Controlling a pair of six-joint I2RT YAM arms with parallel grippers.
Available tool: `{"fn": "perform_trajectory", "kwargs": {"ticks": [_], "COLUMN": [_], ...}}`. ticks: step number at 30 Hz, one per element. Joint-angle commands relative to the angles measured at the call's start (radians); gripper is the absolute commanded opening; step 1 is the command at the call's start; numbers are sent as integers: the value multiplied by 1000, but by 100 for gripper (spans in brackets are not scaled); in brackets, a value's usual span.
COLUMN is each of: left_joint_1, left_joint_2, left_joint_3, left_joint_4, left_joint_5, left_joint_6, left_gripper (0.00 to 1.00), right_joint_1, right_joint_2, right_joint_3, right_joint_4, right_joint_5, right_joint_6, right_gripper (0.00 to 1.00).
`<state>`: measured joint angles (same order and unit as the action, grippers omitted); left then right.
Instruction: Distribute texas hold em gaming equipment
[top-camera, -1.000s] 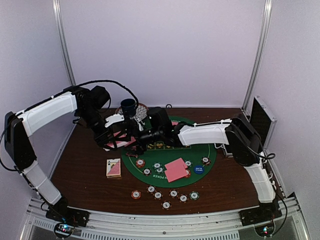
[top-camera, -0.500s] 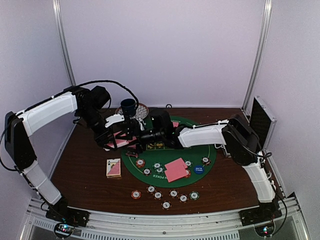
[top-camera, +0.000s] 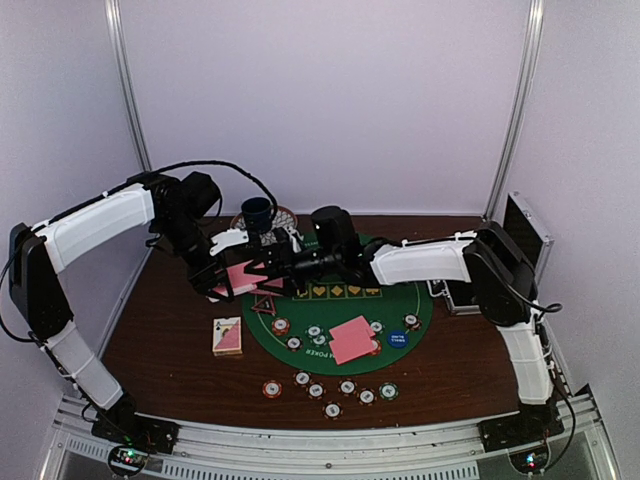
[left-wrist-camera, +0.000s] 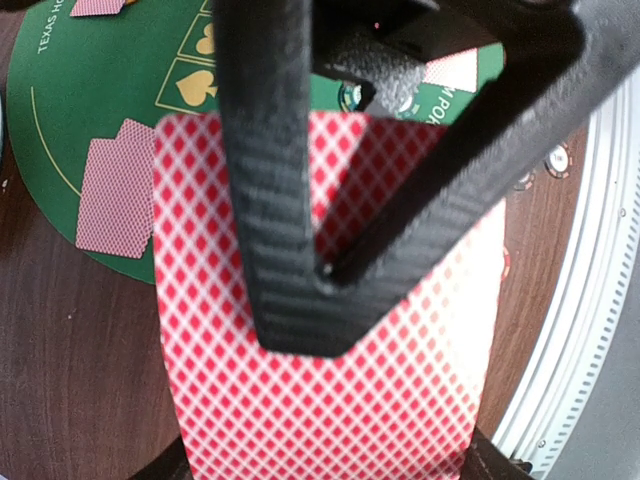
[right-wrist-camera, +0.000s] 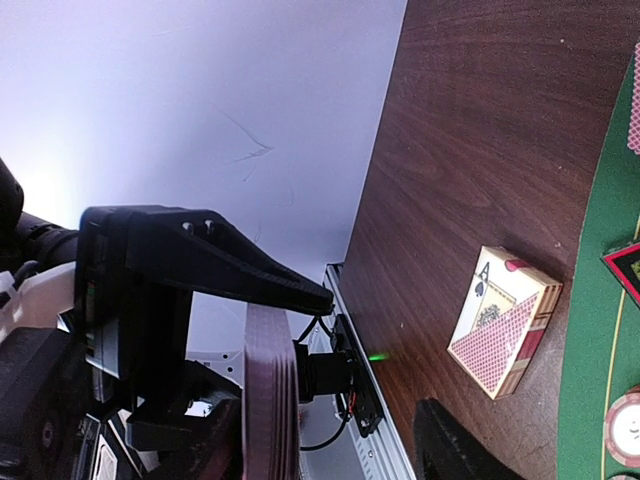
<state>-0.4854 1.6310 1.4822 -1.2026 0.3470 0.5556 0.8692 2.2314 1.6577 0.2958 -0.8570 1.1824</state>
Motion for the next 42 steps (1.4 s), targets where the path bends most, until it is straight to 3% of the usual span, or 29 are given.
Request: {"fn": "perform_trajectory", "kwargs": {"ticks": [1,7,12,25,29,31,36,42], "left_joint_1": [-2,-2,-2,-2,-2,-2,-1,5], "left_joint_2": [-30,-24,-20,-31,-35,-39,-46,-52], "left_joint_3": [8,9,8,0,-7,-13,-27,-39], "left_joint_4": [10,11,11,10,7,7,7,6], "left_joint_5": [11,9,7,-6,-10,-13,-27,-41], "left_joint_6": [20,21,21,22,22,22,21,16], "left_gripper": [0,0,0,0,0,0,0,0], "right_joint_1": [-16,-16,-15,-34,-70,-92,-118,-118], "right_joint_2": [-66,-111,-121,-141,-195,-221,-235,-208], "right_joint_3": [-26,-24,-32,-31,0,42,213,313], "right_joint_4": [-57,-52,-41,-115,-329,-529,-1044,-1176], "right_joint_5": [-4,-21,-32,-75,-61,-18,251,525], "right_joint_6": [-30,-26,-13,-58,-230,-384,-819,-1121], "right_gripper": [58,54,44,0,0,0,0,0]}}
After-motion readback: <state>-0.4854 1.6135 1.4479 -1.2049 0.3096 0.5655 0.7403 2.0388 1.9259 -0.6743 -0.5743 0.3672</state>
